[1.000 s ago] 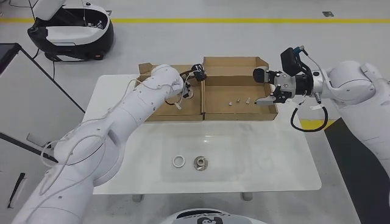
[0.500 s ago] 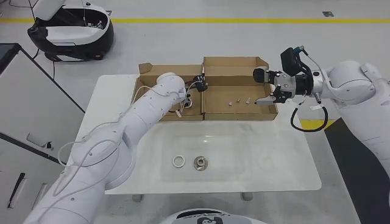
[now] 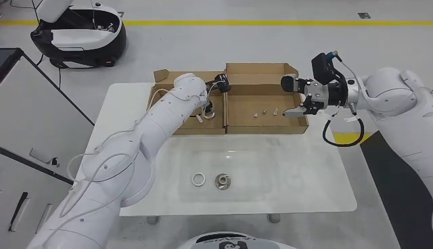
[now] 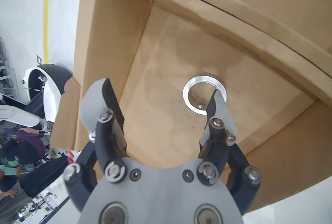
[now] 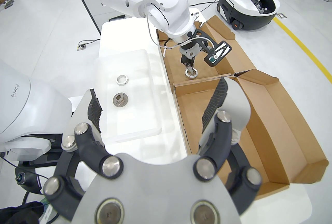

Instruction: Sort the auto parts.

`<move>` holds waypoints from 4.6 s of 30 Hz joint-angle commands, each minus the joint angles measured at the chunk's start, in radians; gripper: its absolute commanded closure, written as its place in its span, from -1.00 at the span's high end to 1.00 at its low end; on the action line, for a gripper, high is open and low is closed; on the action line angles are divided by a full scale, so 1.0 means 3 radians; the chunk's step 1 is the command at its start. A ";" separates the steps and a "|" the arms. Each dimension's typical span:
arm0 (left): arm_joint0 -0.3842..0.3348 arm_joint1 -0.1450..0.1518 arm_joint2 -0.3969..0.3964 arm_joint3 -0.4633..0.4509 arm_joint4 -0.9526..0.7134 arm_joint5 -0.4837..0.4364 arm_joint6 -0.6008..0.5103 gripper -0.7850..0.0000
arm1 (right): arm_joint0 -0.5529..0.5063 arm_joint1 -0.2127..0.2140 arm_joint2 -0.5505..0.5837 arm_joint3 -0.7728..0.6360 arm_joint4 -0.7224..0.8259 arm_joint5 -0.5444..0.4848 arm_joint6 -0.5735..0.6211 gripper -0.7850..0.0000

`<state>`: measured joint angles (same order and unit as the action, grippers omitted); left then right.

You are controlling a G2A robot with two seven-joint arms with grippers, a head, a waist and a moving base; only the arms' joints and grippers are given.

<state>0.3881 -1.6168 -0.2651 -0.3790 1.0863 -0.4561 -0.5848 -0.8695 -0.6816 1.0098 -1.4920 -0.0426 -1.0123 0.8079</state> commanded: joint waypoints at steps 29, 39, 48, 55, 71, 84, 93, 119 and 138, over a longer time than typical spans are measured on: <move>0.0606 0.0975 -0.1040 -0.2691 0.0386 0.0133 -0.1053 1.00 | 0.0000 0.0000 0.0000 0.0000 0.0000 0.0000 0.0000 1.00; 0.0606 0.0975 -0.1040 -0.2691 0.0386 0.0133 -0.1053 1.00 | 0.0000 0.0000 0.0000 0.0000 0.0000 0.0000 0.0000 1.00; 0.0822 0.1088 -0.1271 -0.2988 0.0345 -0.0085 -0.1137 1.00 | 0.0000 0.0000 0.0000 0.0000 0.0000 0.0000 0.0000 1.00; 0.1213 0.1286 -0.1675 -0.3694 0.0274 -0.0297 -0.1593 1.00 | 0.0000 0.0000 0.0000 0.0000 0.0000 0.0000 0.0000 1.00; 0.2018 0.1581 -0.2140 -0.4751 0.0222 -0.0534 -0.2063 1.00 | 0.0000 0.0000 0.0000 0.0000 0.0000 0.0000 0.0000 1.00; 0.2092 0.1676 -0.2107 -0.4962 0.0155 -0.0466 -0.2131 1.00 | 0.0000 0.0000 0.0000 0.0000 0.0000 0.0000 0.0000 1.00; 0.2170 0.1687 -0.2101 -0.5014 0.0172 -0.0503 -0.1974 1.00 | 0.0000 0.0000 0.0000 0.0000 0.0000 0.0000 0.0000 1.00; 0.1550 0.1854 -0.1276 -0.4846 -0.0613 -0.0273 -0.2324 1.00 | 0.0000 0.0000 0.0000 0.0000 0.0000 0.0000 0.0000 1.00; 0.1011 0.2033 -0.0547 -0.4730 -0.1062 -0.0541 -0.2057 1.00 | 0.0000 0.0000 0.0000 0.0000 0.0000 0.0000 0.0000 1.00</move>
<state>0.7030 -1.0103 -0.4438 -1.8007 0.7737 -0.6119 -1.2087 -0.8695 -0.6816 1.0098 -1.4920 -0.0426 -1.0123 0.8079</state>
